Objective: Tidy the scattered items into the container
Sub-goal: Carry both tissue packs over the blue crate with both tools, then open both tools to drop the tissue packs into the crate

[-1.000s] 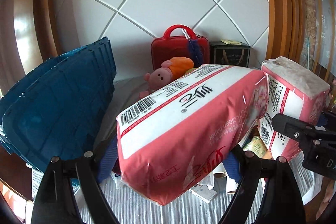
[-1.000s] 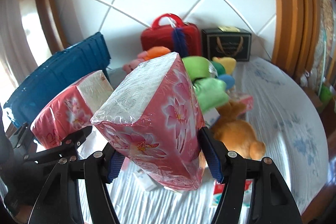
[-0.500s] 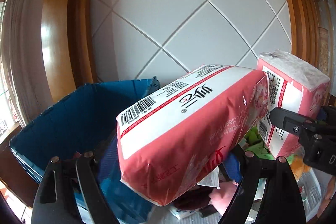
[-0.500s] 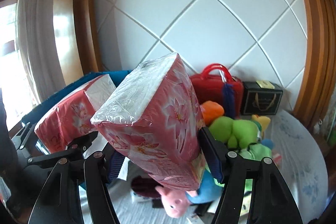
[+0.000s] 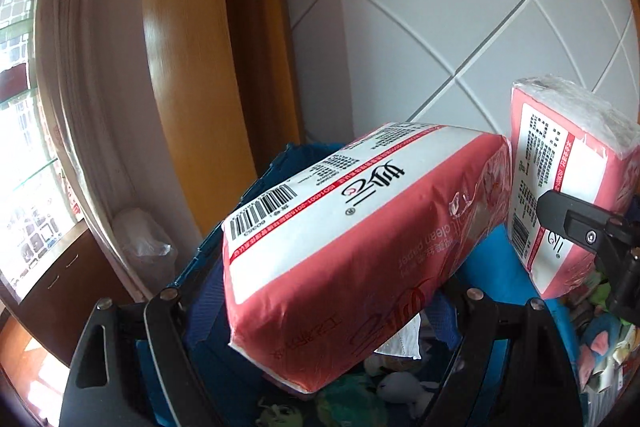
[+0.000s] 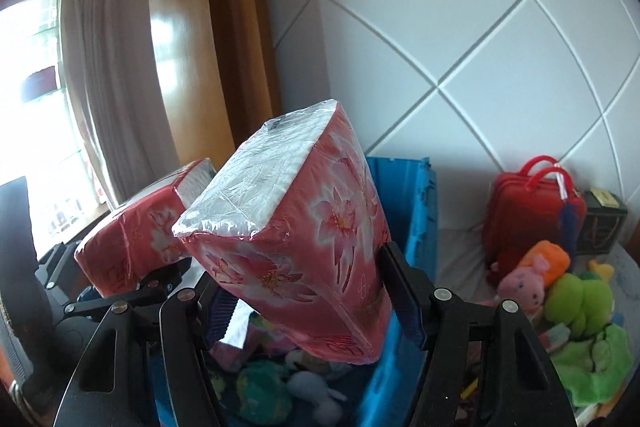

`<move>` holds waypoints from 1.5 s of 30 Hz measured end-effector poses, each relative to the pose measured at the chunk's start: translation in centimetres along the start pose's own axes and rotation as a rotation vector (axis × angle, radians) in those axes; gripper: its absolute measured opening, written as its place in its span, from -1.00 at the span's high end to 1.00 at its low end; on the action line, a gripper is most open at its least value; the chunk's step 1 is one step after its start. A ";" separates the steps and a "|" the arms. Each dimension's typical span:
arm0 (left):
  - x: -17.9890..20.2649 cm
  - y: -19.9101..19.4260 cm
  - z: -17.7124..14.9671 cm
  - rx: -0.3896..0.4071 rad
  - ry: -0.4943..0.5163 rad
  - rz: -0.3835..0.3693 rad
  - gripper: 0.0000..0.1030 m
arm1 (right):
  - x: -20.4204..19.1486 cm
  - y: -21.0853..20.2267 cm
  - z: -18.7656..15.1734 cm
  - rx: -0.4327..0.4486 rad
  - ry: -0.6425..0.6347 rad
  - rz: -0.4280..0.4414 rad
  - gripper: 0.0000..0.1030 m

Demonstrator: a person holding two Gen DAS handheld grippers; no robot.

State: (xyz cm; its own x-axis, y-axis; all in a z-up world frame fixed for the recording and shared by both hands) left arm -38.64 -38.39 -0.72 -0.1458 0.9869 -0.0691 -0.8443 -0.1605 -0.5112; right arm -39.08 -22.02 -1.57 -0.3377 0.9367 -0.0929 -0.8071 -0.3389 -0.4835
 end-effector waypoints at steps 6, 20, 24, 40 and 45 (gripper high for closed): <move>-4.5 9.1 -1.2 -0.238 -0.015 -0.012 -0.65 | -2.0 9.3 -0.7 -0.207 0.022 -0.060 -0.29; 0.6 21.6 -9.7 -0.621 0.133 -0.062 -0.65 | 4.8 25.2 -11.1 -0.666 0.041 -0.278 -0.29; 1.5 22.7 -12.6 -0.730 0.115 -0.110 -0.66 | 6.6 26.5 -14.1 -0.765 0.079 -0.309 -0.29; 1.9 21.5 -12.5 -0.732 0.096 -0.105 -0.99 | 8.1 24.1 -14.1 -0.739 -0.018 -0.373 -0.67; 1.1 19.0 -9.9 -0.650 0.074 -0.122 -0.99 | 5.3 22.9 -9.8 -0.663 -0.028 -0.330 -0.83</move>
State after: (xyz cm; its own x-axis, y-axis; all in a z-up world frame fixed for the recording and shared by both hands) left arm -49.73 -40.17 -18.99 -0.0141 0.9996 -0.0248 -0.3666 -0.0282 -0.9300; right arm -54.61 -23.93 -21.66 -0.1474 0.9750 0.1662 -0.4101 0.0926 -0.9073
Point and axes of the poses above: each gripper's, at about its wrist camera, not at the fingertips, and y roughly the way its jaws point, x to its right, z to its top, the point moved 10 cm from there along y, roughly the way its jaws point, and after that the axes turned 3 degrees about -z, right-handed, at the moved point
